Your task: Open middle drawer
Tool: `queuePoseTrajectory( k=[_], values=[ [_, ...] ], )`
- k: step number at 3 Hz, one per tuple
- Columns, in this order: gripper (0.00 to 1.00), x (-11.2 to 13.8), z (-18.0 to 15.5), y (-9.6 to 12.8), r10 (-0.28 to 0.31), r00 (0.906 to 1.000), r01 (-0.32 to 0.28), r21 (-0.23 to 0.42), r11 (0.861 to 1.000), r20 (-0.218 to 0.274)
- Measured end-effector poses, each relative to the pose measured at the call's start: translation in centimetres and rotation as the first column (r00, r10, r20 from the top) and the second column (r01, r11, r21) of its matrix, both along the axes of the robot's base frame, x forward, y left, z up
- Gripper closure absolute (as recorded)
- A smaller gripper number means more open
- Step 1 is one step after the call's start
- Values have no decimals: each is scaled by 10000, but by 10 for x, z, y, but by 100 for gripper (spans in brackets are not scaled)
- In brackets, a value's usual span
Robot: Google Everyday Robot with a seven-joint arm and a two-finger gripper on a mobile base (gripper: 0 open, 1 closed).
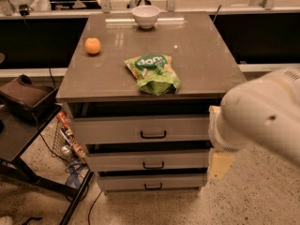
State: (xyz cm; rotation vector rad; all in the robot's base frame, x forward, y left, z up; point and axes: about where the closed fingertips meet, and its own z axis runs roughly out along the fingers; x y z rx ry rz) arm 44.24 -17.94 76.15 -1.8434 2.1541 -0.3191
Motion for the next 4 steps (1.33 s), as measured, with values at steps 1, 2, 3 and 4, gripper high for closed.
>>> queuePoseTrajectory(
  k=[1,2,3,4],
  values=[
    [0,-13,-48,13,303,9990,-270,-938,9952,331],
    [0,-33,-74,-6,-122,9999,134,-1456,9893,87],
    [0,-33,-73,-5,-161,9998,172,-1382,9903,91],
    [0,-34,-100,15,256,9997,-256,-1167,9928,-17]
  ],
)
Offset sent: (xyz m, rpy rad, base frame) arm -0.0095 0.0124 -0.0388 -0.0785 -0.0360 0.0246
